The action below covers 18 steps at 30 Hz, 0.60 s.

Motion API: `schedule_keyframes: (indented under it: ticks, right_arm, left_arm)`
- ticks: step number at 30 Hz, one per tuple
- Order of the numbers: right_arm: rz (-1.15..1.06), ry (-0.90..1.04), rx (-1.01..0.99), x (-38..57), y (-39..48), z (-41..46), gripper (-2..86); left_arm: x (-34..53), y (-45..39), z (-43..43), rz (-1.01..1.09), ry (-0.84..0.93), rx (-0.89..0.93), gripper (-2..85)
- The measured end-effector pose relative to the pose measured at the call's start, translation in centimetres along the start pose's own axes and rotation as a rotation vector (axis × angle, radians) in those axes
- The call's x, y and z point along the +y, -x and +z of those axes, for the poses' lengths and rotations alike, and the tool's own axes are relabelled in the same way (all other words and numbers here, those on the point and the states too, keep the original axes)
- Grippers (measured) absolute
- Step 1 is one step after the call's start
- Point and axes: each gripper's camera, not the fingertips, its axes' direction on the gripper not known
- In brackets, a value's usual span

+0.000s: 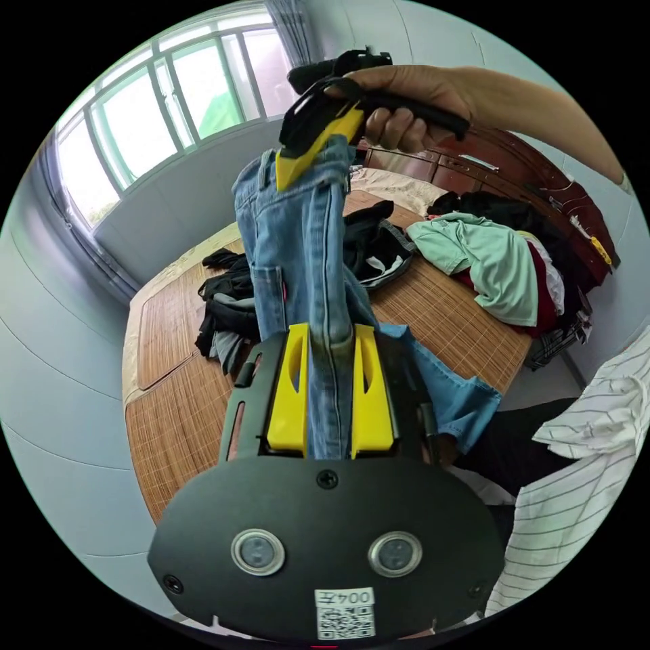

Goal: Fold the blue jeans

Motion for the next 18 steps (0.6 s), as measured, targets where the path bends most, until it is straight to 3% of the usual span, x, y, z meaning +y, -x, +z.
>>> schedule_keyframes:
  ticks: [8, 18]
  right_arm:
    - [-0.113, -0.166, -0.029, 1.7, 12.2, -11.1, 6.5]
    - [-0.200, -0.338, -0.016, 4.4, 22.9, -19.3, 6.5]
  left_arm:
    - [12.4, 1.0, -5.0, -0.045, -0.016, 0.067, 20.7]
    - [21.2, 2.5, -2.8, -0.141, -0.003, 0.027, 21.6]
